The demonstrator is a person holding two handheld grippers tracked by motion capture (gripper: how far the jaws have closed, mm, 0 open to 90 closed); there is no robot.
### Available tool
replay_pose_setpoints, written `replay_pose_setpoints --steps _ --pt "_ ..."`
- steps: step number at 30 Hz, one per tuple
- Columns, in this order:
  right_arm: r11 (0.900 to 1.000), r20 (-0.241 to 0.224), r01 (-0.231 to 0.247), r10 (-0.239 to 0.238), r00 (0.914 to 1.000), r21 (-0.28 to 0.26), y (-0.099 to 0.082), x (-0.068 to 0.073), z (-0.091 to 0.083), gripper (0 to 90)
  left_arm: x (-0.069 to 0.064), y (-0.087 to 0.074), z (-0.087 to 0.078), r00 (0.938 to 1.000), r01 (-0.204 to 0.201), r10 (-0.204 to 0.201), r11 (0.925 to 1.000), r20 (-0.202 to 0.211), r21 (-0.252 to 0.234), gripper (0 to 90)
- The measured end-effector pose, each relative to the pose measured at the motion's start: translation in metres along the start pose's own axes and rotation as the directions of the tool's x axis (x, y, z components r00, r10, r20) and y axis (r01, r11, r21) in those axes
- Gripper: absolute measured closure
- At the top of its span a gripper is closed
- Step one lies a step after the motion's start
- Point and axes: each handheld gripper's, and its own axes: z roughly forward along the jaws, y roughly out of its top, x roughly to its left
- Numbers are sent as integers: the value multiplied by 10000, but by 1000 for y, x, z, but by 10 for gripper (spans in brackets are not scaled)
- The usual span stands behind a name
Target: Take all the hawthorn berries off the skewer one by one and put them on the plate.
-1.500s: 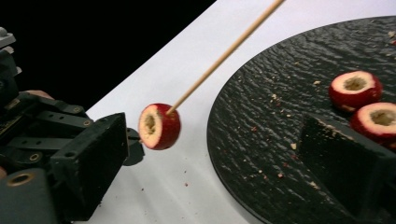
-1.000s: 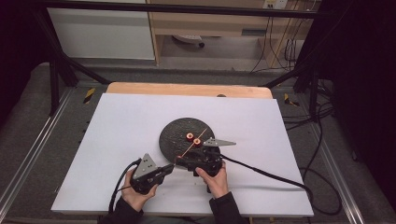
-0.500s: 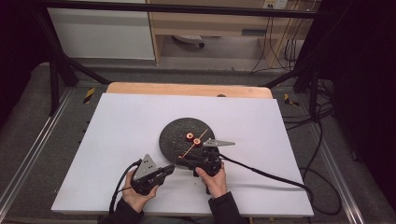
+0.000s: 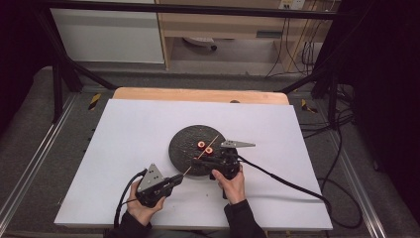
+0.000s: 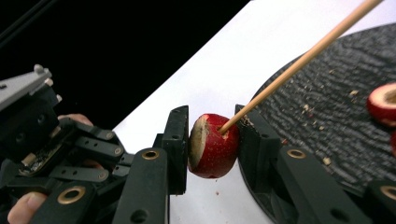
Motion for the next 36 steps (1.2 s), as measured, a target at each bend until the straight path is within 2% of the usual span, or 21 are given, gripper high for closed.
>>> replay_pose_setpoints --steps 17,24,31,36 --pt "9973 289 3 18 9996 -728 41 -7 -25 675 2 0 -10 10000 -28 29 9996 24 -277 883" --pt "9968 382 -29 60 9993 -800 52 -12 -32 675 3 0 -12 10000 -26 26 9995 1 -312 883" --pt "9900 938 78 55 9956 -1410 68 -18 -43 679 7 -4 -15 10000 38 -40 9998 -76 -201 883" --pt "9876 1472 153 80 9891 -1565 78 -25 -49 679 11 -7 -18 9998 96 -100 9998 -178 -189 883"
